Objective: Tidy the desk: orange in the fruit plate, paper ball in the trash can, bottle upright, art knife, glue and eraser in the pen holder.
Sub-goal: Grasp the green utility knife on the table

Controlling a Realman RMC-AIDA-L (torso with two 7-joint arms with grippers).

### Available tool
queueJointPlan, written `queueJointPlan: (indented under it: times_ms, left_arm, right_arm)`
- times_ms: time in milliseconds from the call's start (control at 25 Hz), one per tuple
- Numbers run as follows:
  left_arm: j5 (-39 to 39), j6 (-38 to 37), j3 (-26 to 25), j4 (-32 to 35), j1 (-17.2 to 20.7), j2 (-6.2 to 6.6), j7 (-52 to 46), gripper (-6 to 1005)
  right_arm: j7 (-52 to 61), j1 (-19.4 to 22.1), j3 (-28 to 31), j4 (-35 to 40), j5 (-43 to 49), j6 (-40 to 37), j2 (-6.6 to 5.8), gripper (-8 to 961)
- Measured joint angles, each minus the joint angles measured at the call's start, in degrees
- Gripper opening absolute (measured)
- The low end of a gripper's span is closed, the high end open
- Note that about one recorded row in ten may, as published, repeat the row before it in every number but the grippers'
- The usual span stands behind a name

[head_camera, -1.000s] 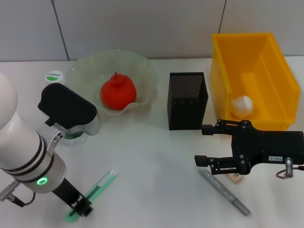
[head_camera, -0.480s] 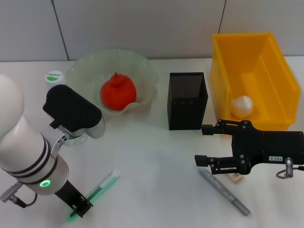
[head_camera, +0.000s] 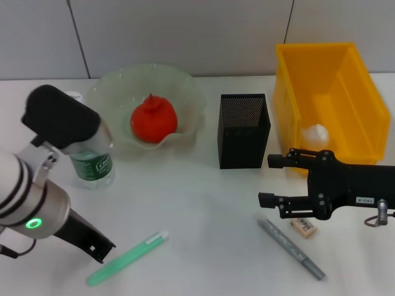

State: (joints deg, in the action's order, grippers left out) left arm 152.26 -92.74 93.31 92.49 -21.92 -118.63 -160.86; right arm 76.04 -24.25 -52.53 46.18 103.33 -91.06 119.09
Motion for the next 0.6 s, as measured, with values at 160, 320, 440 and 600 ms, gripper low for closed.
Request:
queueJointPlan:
  times_ms: [160, 320, 440, 600]
  left_arm:
    - [-0.09, -0.02, -0.46, -0.34, 0.51, 0.07, 0.97, 20]
    - [-0.22, 0.12, 0.15, -0.5, 0.08, -0.09, 1.54, 30]
    - [0.07, 0.72, 1.45, -1.0, -0.29, -0.17, 1.37, 38]
    - [0.24, 1.17, 3.38, -2.88, -1.4, -0.21, 0.96, 115]
  right_arm:
    - [0.18, -0.01, 0.35, 0.0, -0.03, -0.43, 0.0, 825]
    - [0.28, -0.01, 0.34, -0.02, -0.06, -0.49, 0.0, 825]
    - [0.29, -0.01, 0.32, -0.02, -0.06, -0.78, 0.0, 825]
    - [0.29, -0.07, 0.2, 0.03, -0.06, -0.98, 0.0, 825]
